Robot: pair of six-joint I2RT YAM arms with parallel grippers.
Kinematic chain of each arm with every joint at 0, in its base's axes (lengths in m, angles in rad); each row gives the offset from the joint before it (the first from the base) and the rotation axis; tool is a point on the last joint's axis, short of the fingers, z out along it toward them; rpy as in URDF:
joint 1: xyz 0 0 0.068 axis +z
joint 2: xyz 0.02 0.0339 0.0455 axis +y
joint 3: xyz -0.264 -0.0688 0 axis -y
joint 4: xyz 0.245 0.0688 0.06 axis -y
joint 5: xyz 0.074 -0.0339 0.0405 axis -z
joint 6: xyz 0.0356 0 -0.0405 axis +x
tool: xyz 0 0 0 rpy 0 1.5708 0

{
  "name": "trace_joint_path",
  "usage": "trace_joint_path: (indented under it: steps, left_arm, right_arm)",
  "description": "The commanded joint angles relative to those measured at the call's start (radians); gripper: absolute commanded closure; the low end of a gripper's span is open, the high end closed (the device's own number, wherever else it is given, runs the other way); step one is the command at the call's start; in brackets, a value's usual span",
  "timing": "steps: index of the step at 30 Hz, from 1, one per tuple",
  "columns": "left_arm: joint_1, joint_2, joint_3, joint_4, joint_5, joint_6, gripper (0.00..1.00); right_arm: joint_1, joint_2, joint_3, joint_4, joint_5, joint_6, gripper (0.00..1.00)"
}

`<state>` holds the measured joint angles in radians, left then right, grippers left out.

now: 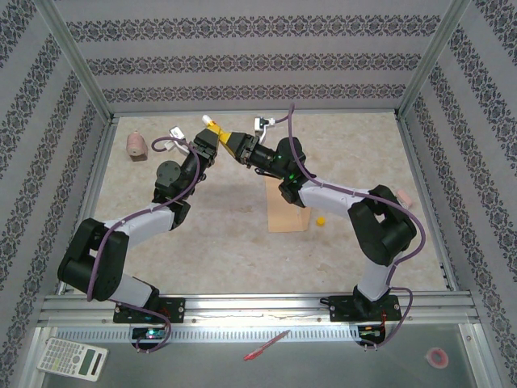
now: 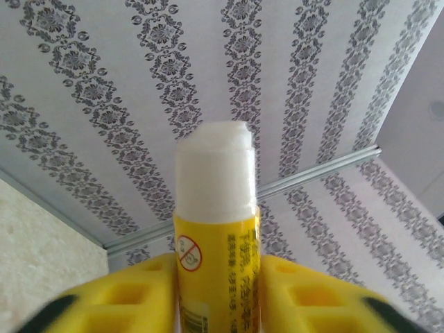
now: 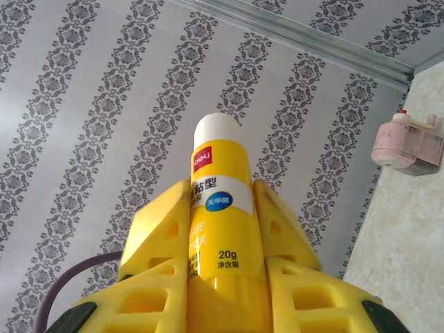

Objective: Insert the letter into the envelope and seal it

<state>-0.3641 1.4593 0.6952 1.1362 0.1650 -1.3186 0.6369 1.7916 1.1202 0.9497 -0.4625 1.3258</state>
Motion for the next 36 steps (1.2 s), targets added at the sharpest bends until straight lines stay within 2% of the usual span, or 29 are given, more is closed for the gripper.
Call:
trace_joint_path:
  steps: [1,3,8,13,16,19,24,28,32,36]
  left_arm:
    - [0.013,-0.039,-0.014,0.002,0.037,0.038,0.54]
    - [0.019,-0.051,-0.011,-0.014,0.042,0.05,0.44]
    - [0.028,-0.079,0.004,-0.055,0.061,0.081,0.31]
    - [0.044,-0.118,0.016,-0.137,0.093,0.134,0.28]
    - [0.056,-0.149,0.034,-0.225,0.134,0.19,0.27]
    - [0.064,-0.186,0.069,-0.382,0.176,0.29,0.26]
    - [0.066,-0.211,0.211,-0.746,0.261,0.548,0.26]
    - [0.065,-0.172,0.315,-0.964,0.312,0.72,0.27]
    - [0.061,-0.105,0.402,-1.112,0.364,0.836,0.27]
    - [0.036,-0.029,0.492,-1.276,0.361,0.958,0.3]
  right_arm:
    - [-0.024,-0.061,-0.018,0.026,0.025,-0.049,0.79]
    - [-0.031,-0.081,-0.033,0.004,0.032,-0.064,0.79]
    - [-0.05,-0.124,-0.071,-0.041,0.049,-0.095,0.79]
    - [-0.082,-0.194,-0.115,-0.137,0.067,-0.148,0.79]
    - [-0.106,-0.254,-0.144,-0.254,0.091,-0.199,0.79]
    - [-0.13,-0.327,-0.163,-0.412,0.119,-0.268,0.79]
    - [-0.161,-0.461,-0.169,-0.697,0.185,-0.417,0.8]
    - [-0.199,-0.536,-0.165,-0.874,0.209,-0.486,0.8]
    - [-0.221,-0.58,-0.139,-1.035,0.236,-0.554,0.8]
    - [-0.25,-0.597,-0.109,-1.158,0.234,-0.608,0.81]
